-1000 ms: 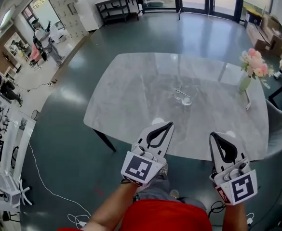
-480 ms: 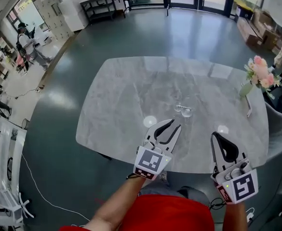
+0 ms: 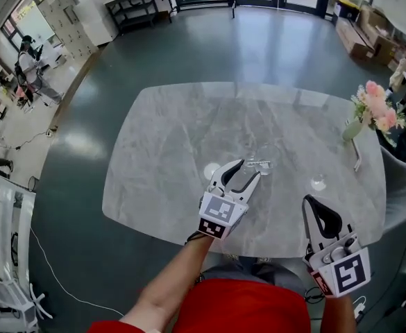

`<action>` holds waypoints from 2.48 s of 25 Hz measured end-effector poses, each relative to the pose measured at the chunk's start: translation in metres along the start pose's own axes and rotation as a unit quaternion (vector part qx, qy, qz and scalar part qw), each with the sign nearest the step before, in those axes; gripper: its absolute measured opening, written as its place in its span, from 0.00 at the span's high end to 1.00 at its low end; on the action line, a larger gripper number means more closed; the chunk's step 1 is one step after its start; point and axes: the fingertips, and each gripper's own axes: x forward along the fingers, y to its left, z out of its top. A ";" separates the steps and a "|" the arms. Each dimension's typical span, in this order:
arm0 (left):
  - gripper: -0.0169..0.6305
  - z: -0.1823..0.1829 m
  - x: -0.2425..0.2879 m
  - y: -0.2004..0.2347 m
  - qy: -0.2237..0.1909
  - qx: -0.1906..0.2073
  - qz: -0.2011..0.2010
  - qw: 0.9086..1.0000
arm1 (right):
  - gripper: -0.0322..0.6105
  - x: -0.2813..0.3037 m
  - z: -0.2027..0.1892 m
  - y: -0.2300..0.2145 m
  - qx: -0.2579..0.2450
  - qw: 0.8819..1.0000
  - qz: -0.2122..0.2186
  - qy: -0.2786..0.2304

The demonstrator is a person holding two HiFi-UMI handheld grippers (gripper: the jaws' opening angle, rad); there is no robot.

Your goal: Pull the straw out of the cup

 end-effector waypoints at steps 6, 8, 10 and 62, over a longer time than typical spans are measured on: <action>0.66 -0.002 0.029 -0.002 0.011 0.005 -0.008 1.000 | 0.93 0.003 -0.006 -0.015 0.006 1.000 0.007 0.011; 0.66 -0.004 0.034 -0.002 0.013 0.005 -0.007 1.000 | 0.93 0.003 -0.010 -0.021 0.009 1.000 0.007 0.016; 0.72 -0.004 0.037 -0.001 0.012 0.006 -0.003 1.000 | 0.93 0.003 -0.013 -0.026 0.012 1.000 0.006 0.018; 0.92 0.180 -0.099 -0.088 -0.158 0.046 -0.010 0.986 | 0.94 -0.025 0.032 -0.073 0.044 0.996 0.010 -0.078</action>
